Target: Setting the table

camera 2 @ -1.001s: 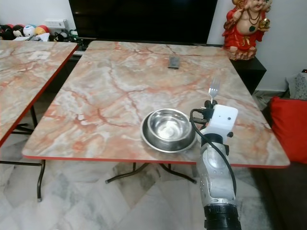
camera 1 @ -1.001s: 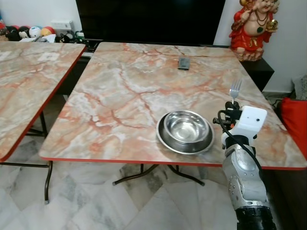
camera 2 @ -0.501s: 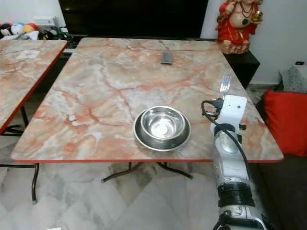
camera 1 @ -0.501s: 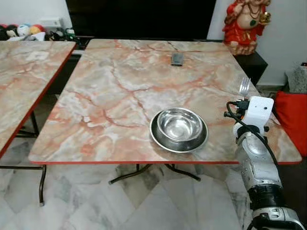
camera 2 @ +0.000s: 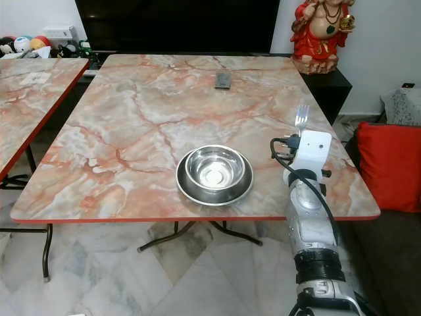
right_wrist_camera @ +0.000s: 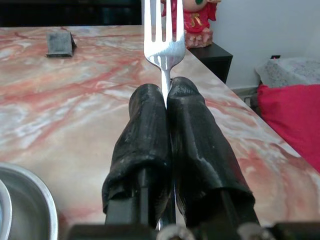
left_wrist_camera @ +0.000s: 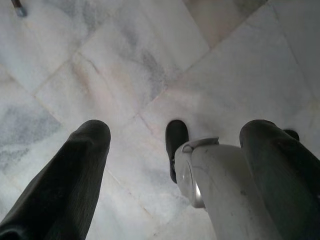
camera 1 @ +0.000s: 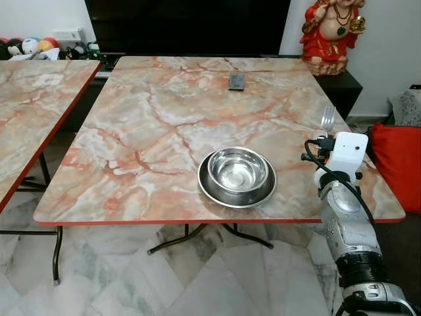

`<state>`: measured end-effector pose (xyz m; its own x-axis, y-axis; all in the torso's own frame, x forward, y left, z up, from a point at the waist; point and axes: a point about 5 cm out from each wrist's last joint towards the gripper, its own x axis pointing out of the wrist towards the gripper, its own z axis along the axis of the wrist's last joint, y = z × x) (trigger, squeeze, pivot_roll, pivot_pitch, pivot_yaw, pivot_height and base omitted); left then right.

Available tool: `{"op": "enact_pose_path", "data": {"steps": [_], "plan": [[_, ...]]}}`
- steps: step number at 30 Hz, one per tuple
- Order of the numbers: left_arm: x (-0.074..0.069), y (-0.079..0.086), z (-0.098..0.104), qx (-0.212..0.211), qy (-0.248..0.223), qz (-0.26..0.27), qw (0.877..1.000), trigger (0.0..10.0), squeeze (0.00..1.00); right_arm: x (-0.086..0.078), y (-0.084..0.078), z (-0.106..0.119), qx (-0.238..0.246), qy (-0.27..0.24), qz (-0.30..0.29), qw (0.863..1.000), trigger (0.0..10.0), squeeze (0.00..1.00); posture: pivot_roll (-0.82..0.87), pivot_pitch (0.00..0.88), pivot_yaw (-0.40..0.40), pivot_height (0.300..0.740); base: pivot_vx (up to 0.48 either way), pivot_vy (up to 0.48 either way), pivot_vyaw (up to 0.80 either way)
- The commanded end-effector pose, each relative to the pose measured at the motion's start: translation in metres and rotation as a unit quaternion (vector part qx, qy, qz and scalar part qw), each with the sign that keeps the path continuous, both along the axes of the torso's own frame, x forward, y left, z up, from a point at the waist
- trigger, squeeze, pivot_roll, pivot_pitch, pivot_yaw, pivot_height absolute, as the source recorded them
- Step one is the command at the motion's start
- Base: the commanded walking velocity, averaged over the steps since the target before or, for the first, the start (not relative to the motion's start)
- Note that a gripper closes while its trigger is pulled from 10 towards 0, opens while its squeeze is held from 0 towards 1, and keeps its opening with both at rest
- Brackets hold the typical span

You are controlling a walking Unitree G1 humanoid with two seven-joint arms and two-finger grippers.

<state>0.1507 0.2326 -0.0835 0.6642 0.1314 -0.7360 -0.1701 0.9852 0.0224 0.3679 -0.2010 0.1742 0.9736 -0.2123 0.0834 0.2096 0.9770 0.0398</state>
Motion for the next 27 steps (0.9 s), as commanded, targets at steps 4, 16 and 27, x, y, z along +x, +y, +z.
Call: {"op": "enact_pose_path", "data": {"steps": [4, 16, 27], "plan": [[-0.006, 0.002, -0.002, -0.001, 0.011, 0.004, 1.0, 10.0, 0.0, 0.0, 0.004, 0.002, 0.006, -0.008, 0.006, 1.0, 10.0, 0.0, 0.02, 0.132, -0.009, 0.74, 0.337, 0.0, 0.0], [-0.005, 0.001, -0.002, -0.002, 0.006, 0.003, 1.0, 10.0, 0.0, -0.001, 0.0, 0.0, 0.013, -0.007, -0.009, 1.0, 10.0, 0.0, 0.02, 0.133, -0.012, 0.74, 0.158, 0.0, 0.0], [-0.004, 0.001, -0.001, -0.003, 0.004, 0.002, 1.0, 10.0, 0.0, -0.01, -0.006, 0.002, 0.016, -0.003, -0.034, 0.999, 10.0, 0.0, 0.02, 0.14, -0.01, 0.74, 0.0, 0.0, 0.0]]}}
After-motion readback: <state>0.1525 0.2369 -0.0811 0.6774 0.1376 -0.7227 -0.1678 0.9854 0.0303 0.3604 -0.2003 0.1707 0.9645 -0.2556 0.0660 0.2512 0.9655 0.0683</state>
